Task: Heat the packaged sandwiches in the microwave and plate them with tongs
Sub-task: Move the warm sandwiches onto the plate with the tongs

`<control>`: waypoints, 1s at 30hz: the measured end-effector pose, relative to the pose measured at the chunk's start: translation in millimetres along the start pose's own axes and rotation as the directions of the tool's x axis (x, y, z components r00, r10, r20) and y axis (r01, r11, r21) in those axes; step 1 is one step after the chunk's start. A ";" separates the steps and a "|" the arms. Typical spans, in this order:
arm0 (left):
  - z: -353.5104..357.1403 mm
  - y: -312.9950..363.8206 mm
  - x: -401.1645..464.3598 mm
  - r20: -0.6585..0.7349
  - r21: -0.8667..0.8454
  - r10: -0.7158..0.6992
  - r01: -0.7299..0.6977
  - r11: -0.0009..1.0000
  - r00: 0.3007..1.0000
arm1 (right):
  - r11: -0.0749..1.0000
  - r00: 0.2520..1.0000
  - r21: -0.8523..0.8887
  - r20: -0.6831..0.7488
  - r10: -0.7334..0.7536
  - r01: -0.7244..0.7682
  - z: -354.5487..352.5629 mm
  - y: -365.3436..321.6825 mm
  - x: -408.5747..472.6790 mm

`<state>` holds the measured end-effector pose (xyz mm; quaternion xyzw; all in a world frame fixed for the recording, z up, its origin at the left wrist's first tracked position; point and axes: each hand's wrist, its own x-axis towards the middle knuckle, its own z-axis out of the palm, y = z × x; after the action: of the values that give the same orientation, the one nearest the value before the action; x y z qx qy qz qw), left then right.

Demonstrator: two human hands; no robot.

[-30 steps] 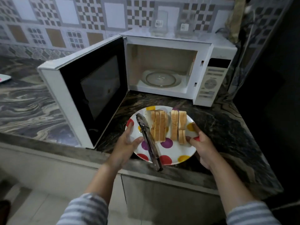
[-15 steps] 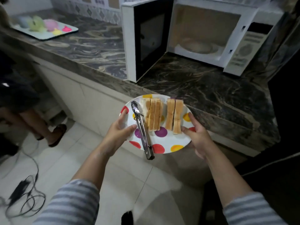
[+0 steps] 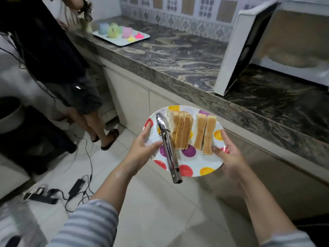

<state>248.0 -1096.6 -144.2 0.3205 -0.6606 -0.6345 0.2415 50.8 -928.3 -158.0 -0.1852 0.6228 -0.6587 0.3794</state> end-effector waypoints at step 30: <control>-93.8 54.3 362.2 0.166 0.047 0.159 -0.169 0.985 0.973 | 0.979 0.966 -0.128 -0.182 -0.182 0.160 103.5 -106.5 285.1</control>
<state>64.1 -1425.6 -114.7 0.2196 -0.7210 -0.6160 0.2290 -87.2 -1213.8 -104.7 -0.1945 0.6742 -0.6680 0.2479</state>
